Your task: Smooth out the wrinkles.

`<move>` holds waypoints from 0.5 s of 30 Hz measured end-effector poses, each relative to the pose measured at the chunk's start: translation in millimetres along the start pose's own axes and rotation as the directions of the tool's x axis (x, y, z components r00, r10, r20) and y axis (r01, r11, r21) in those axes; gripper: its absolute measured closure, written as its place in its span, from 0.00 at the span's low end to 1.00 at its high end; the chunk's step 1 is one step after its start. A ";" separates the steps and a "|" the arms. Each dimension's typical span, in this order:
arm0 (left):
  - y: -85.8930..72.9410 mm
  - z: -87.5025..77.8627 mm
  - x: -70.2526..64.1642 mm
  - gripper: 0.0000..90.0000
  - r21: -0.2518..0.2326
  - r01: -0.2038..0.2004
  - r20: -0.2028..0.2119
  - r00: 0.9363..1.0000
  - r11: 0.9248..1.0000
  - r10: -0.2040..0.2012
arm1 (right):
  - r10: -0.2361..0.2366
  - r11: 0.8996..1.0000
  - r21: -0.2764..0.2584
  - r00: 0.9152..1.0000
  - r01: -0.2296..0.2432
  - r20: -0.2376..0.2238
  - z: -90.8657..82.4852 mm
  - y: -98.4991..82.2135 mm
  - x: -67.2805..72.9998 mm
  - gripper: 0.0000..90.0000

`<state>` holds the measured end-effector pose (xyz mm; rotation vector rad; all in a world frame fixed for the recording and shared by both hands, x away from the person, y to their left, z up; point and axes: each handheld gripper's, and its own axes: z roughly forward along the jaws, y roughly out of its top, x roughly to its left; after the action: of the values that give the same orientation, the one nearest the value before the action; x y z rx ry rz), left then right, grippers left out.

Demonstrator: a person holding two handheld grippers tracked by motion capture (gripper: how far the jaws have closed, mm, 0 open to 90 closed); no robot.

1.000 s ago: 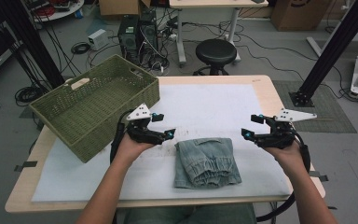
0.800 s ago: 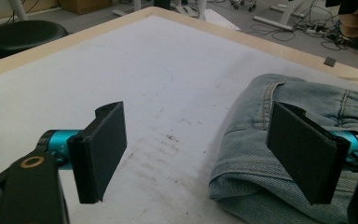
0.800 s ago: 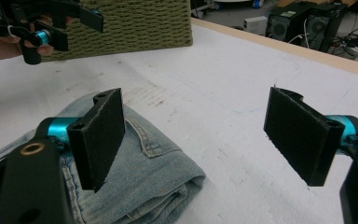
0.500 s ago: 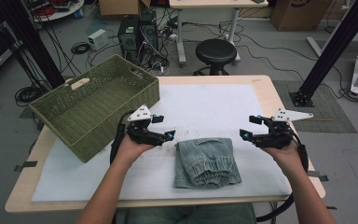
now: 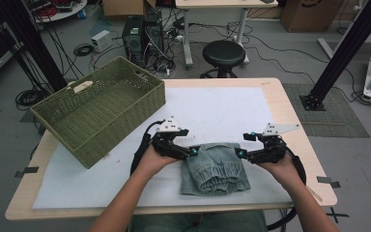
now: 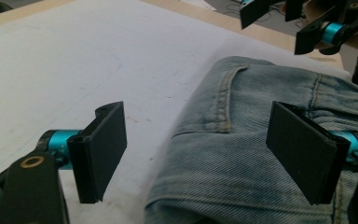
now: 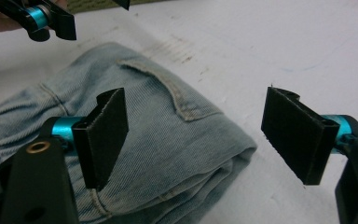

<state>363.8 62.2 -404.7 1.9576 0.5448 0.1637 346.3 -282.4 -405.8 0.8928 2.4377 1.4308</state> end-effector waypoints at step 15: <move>-24.3 18.7 6.6 0.19 0.212 -0.018 0.052 0.999 0.977 0.007 | 0.044 0.987 0.154 0.999 -0.042 -0.011 15.8 -22.3 -6.2 0.43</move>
<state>368.8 58.1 -435.3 2.1674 0.5347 0.0642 349.1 -282.3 -433.7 0.9748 2.5835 1.2809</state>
